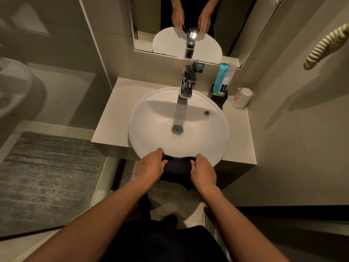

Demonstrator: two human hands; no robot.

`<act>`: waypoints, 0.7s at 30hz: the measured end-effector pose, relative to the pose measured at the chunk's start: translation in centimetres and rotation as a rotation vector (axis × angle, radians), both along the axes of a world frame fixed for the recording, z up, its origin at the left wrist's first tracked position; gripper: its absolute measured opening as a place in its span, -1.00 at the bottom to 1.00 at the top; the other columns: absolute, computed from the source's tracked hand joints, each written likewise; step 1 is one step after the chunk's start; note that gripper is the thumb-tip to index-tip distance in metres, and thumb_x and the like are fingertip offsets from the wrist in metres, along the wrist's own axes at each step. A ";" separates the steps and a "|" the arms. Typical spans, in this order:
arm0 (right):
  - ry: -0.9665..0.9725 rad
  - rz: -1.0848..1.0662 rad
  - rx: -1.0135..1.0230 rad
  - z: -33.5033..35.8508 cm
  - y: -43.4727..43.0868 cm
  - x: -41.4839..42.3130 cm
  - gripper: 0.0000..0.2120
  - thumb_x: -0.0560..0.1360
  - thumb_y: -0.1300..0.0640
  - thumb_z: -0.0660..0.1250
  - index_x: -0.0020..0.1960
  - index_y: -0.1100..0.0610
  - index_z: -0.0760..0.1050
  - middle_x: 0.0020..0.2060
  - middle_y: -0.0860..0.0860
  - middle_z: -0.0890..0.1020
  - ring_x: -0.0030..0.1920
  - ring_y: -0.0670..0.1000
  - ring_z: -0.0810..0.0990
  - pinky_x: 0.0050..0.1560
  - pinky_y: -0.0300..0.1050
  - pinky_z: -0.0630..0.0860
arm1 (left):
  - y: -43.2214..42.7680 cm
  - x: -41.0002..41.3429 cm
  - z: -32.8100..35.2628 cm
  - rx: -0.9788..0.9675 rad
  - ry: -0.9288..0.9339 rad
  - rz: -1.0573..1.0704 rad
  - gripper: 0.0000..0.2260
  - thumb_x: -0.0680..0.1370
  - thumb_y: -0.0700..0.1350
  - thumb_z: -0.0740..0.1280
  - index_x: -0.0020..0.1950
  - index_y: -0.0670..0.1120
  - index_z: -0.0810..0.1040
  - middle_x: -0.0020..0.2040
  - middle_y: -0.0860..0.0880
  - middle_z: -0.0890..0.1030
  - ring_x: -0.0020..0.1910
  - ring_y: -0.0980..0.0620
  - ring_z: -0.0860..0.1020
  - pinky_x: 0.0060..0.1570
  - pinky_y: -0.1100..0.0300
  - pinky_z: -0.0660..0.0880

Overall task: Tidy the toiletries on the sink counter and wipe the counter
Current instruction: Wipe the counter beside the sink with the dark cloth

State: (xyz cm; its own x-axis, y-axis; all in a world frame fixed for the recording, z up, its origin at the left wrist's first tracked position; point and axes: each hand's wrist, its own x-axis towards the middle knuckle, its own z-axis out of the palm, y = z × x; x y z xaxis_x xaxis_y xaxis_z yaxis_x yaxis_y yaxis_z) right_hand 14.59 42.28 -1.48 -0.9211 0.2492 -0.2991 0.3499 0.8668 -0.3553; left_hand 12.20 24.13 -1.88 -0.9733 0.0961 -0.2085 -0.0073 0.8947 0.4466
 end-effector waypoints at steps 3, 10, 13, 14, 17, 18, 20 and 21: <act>-0.019 0.013 0.026 -0.1 -0.2 -0.2 -0.75 0.71 -0.02 0.13 0.23 0.10 0.46 0.07 0.04 0.58 -0.02 0.06 0.62 -0.11 -0.06 0.49 | -0.1 -0.1 -0.3 -0.012 0.005 -0.012 -0.82 0.64 0.05 0.25 0.15 -0.02 0.46 -0.04 -0.02 0.64 -0.12 0.00 0.58 -0.14 0.06 0.58; 0.142 0.053 0.126 -0.2 0.3 0.6 -0.66 0.69 0.02 0.17 0.41 0.12 0.45 0.26 0.07 0.55 0.14 0.09 0.61 0.05 -0.03 0.57 | -0.3 0.7 -1.3 -0.077 0.226 -0.074 -0.59 0.62 0.04 0.28 0.46 0.01 0.41 0.35 -0.07 0.48 0.28 -0.06 0.47 0.24 0.05 0.48; 0.294 0.378 0.137 -0.8 1.2 2.1 -0.55 0.60 -0.09 0.26 0.42 0.09 0.49 0.32 0.06 0.58 0.29 0.09 0.56 0.24 0.03 0.52 | -1.8 1.5 -2.3 -0.051 0.315 -0.398 -0.46 0.58 0.24 0.23 0.47 -0.02 0.42 0.46 -0.05 0.44 0.43 -0.06 0.41 0.42 -0.01 0.33; 0.257 0.486 0.120 -1.1 1.5 2.5 -0.46 0.57 -0.16 0.24 0.47 0.07 0.44 0.40 0.05 0.53 0.38 0.08 0.50 0.33 0.05 0.46 | -2.2 1.6 -2.6 -0.089 0.286 -0.495 -0.39 0.56 0.30 0.20 0.50 -0.02 0.38 0.51 -0.03 0.40 0.49 -0.04 0.36 0.48 -0.02 0.27; 0.063 0.678 0.146 -2.2 2.0 2.8 -0.35 0.60 -0.19 0.22 0.61 0.02 0.20 0.58 0.00 0.33 0.57 0.03 0.29 0.52 0.03 0.22 | -2.7 1.1 -3.5 -0.233 0.206 -0.628 -0.38 0.53 0.28 0.25 0.52 0.02 0.32 0.51 0.01 0.40 0.51 -0.01 0.34 0.53 -0.03 0.16; 0.043 0.685 0.163 -2.5 2.1 2.7 -0.38 0.62 -0.13 0.23 0.62 0.00 0.18 0.59 -0.01 0.32 0.58 0.03 0.29 0.53 0.01 0.20 | -2.6 1.0 -3.6 -0.260 0.197 -0.627 -0.42 0.53 0.22 0.30 0.50 0.03 0.34 0.49 0.02 0.44 0.49 -0.01 0.37 0.52 -0.02 0.15; 0.063 0.665 0.155 -2.6 2.3 2.4 -0.45 0.64 -0.05 0.23 0.60 -0.04 0.20 0.57 -0.04 0.35 0.55 0.02 0.32 0.52 -0.01 0.20 | -2.4 0.9 -3.3 -0.259 0.180 -0.608 -0.47 0.54 0.11 0.36 0.49 0.05 0.35 0.47 0.02 0.46 0.48 0.00 0.40 0.52 0.02 0.13; 0.072 0.656 0.154 -2.5 2.3 2.2 -0.46 0.64 -0.05 0.23 0.59 -0.05 0.21 0.56 -0.05 0.36 0.54 0.01 0.34 0.52 -0.01 0.20 | -2.4 0.9 -3.3 -0.260 0.176 -0.607 -0.47 0.54 0.09 0.36 0.49 0.06 0.34 0.48 0.02 0.45 0.49 0.00 0.38 0.52 0.02 0.11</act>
